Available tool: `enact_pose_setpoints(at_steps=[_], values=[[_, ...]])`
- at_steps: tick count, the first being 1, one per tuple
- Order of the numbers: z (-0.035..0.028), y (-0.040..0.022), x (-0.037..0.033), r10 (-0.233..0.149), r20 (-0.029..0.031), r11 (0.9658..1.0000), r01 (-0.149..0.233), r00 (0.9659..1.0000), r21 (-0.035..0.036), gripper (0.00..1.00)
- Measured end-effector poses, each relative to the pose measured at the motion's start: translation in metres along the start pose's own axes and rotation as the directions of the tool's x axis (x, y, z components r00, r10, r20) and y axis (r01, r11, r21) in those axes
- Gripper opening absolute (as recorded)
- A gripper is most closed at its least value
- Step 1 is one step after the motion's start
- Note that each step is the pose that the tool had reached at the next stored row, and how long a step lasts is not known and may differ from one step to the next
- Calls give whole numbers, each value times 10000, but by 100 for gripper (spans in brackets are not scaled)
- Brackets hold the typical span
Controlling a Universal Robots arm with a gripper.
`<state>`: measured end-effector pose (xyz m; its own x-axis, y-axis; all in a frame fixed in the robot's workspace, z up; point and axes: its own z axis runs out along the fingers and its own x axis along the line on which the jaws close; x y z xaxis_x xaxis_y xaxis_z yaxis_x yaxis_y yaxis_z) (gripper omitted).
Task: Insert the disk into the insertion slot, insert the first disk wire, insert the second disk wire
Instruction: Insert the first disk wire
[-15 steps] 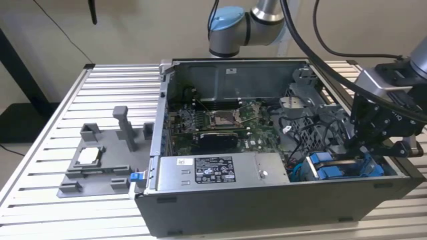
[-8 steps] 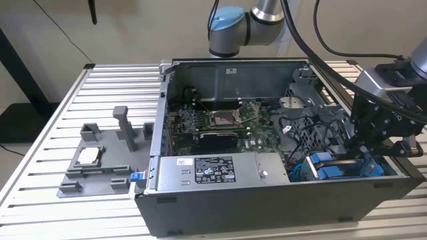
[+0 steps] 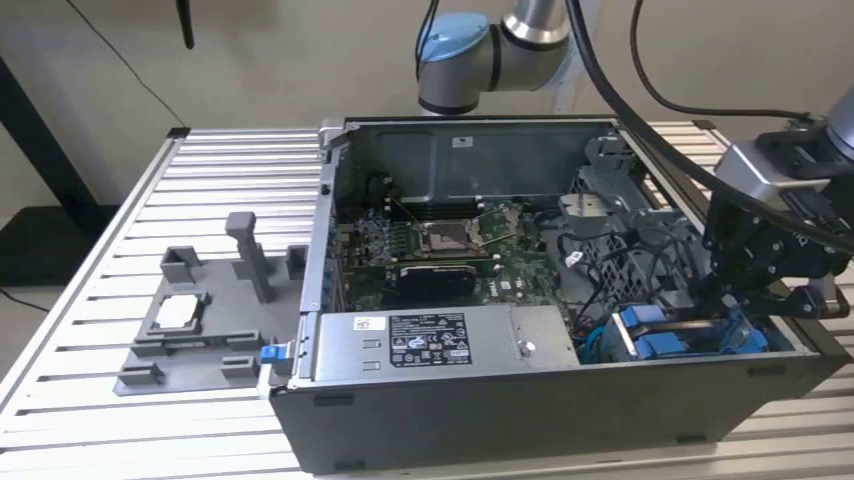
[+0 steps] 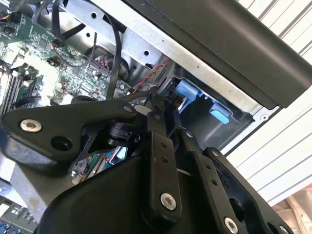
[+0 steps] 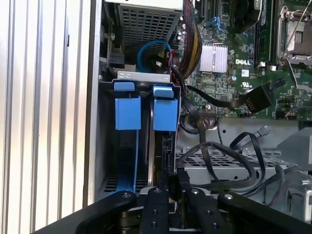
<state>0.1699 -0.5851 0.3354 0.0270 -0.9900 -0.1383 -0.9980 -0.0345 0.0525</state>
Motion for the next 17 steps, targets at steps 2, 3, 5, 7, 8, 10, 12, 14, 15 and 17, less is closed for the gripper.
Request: enact_pose_setpoints(at_steps=[2, 3, 5, 7, 8, 10, 12, 14, 15, 17], values=[[-1, 0, 1, 20, 0, 10000, -20, 10000, 1, 20], [-2, 0, 2, 33, 1, 10000, -33, 10000, 2, 20], [-2, 0, 6, 53, 2, 10000, -53, 10000, -12, 20], [-19, 1, 5, 68, 18, 10000, -68, 10000, -72, 20], [-37, 1, 2, 71, 22, 9999, -71, 10000, -96, 20], [-46, -2, 1, 74, 28, 9999, -73, 10000, -120, 20], [-46, -4, 1, 82, 30, 9999, -82, 10000, -120, 20], [-48, -5, 1, 151, 36, 9998, -151, 9999, -110, 20], [-46, -6, 1, 214, 41, 9997, -213, 9998, -101, 20], [-38, -7, 2, 342, 52, 9994, -342, 9994, -84, 20]])
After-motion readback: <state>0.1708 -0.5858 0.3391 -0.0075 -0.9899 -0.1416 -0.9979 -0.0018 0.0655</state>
